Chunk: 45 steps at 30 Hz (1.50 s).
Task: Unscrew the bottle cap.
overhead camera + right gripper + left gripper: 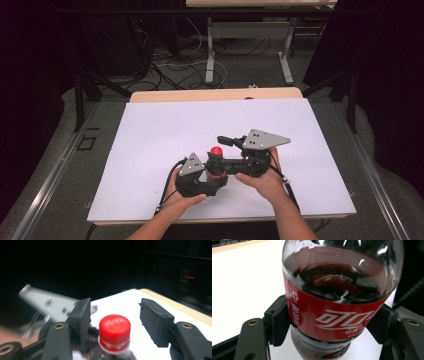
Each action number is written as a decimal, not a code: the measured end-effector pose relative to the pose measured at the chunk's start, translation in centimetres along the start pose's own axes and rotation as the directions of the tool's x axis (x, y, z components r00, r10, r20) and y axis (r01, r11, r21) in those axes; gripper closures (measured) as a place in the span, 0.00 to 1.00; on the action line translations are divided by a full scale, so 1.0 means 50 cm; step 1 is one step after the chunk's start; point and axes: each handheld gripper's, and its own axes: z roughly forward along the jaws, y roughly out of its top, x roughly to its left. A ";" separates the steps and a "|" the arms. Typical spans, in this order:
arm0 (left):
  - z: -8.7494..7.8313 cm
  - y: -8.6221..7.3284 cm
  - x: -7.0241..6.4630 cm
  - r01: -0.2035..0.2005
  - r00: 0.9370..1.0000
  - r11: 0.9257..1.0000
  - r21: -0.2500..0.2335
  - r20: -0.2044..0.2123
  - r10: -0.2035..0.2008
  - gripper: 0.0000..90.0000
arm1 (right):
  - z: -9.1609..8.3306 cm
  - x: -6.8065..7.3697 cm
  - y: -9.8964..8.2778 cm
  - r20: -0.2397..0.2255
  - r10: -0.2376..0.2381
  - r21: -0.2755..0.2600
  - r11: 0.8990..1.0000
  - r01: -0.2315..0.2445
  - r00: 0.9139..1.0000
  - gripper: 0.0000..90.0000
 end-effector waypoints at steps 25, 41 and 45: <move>-0.002 -0.001 0.002 0.007 1.000 1.000 -0.009 -0.016 -0.008 0.33 | 0.018 0.063 -0.018 0.212 -0.037 0.035 0.999 0.030 0.977 0.68; -0.001 -0.003 0.005 0.017 1.000 1.000 -0.009 -0.012 -0.017 0.33 | 0.008 -0.029 0.016 -0.071 -0.033 0.030 0.999 0.035 0.997 0.68; -0.003 -0.003 0.011 0.021 1.000 1.000 -0.008 -0.018 -0.022 0.33 | 0.003 -0.033 0.011 -0.038 -0.031 0.031 0.999 0.032 0.999 0.68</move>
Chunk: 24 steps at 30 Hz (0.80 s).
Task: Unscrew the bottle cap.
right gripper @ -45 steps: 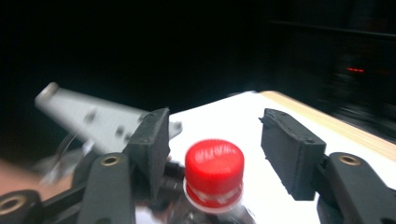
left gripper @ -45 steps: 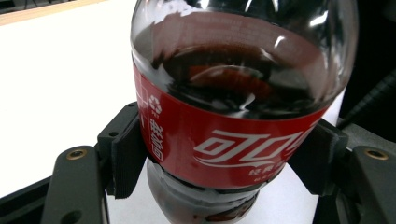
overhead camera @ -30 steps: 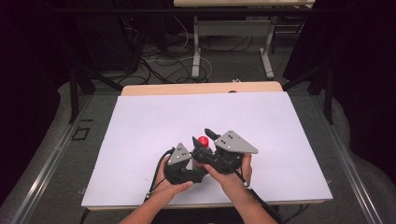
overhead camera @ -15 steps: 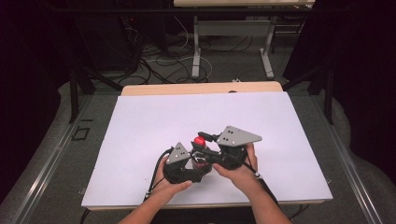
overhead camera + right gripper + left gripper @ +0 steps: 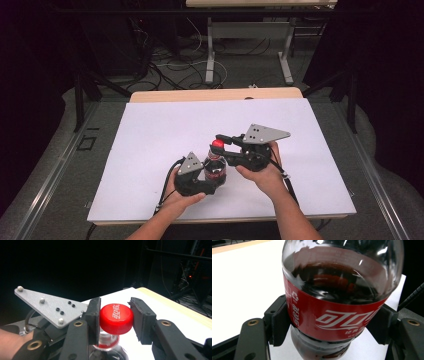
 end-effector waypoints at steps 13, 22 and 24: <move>0.003 0.003 0.038 0.043 0.998 0.999 -0.002 -0.055 -0.043 0.33 | -0.014 -0.002 -0.036 0.028 -0.001 0.008 1.000 0.001 1.000 0.68; -0.001 0.032 0.078 0.049 0.993 0.998 -0.041 -0.106 -0.053 0.33 | -0.020 0.000 -0.069 0.052 0.006 0.032 0.999 -0.008 0.999 0.68; 0.001 0.040 0.084 0.056 0.992 0.997 -0.050 -0.111 -0.061 0.33 | -0.019 0.000 -0.078 0.059 0.017 0.039 0.999 -0.019 0.998 0.68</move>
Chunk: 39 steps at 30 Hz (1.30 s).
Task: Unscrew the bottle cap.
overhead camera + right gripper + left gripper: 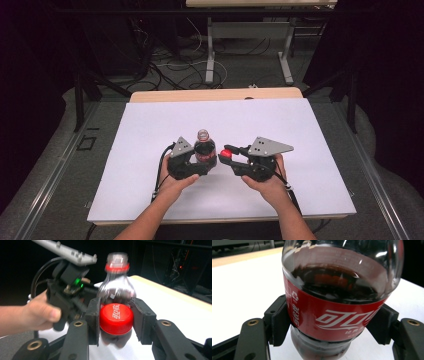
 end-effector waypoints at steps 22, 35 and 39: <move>0.105 0.106 0.070 0.023 0.996 0.998 -0.056 -0.080 -0.028 0.33 | 0.004 -0.019 -0.063 0.063 0.059 0.014 0.998 -0.060 0.996 0.68; 0.213 0.074 0.098 0.052 0.994 0.998 -0.031 -0.096 -0.055 0.33 | 0.006 -0.025 -0.079 0.077 0.060 0.034 0.997 -0.063 0.995 0.68; 0.233 0.063 0.104 0.049 0.995 0.999 -0.017 -0.083 -0.050 0.33 | 0.009 -0.023 -0.075 0.072 0.053 0.048 0.997 -0.056 0.996 0.68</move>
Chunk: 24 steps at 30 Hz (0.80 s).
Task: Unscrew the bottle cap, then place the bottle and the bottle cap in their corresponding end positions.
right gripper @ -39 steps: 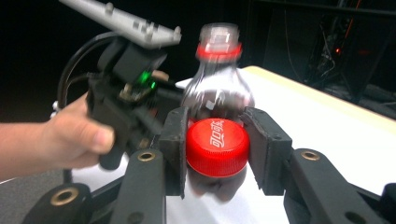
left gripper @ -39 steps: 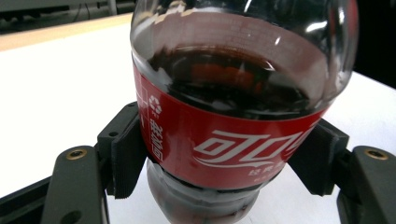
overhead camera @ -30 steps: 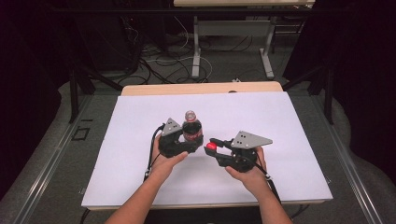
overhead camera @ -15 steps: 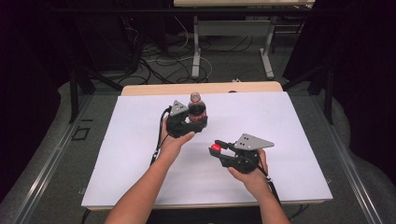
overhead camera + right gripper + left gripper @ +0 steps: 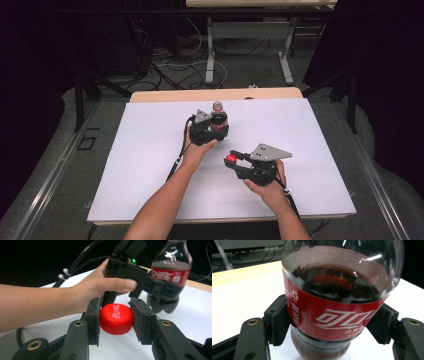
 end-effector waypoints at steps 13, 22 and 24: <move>0.041 -0.037 0.005 0.003 1.000 0.999 0.053 -0.010 -0.003 0.33 | 0.005 -0.003 -0.007 0.003 0.011 -0.005 1.000 -0.011 1.000 0.68; 0.037 -0.044 0.001 -0.022 1.000 0.998 0.055 -0.011 0.022 0.32 | 0.005 -0.006 -0.012 -0.001 0.004 0.001 1.000 -0.004 1.000 0.68; 0.035 -0.045 0.000 -0.024 1.000 0.998 0.052 -0.014 0.025 0.32 | 0.004 -0.005 -0.013 0.002 0.008 0.007 1.000 -0.008 1.000 0.68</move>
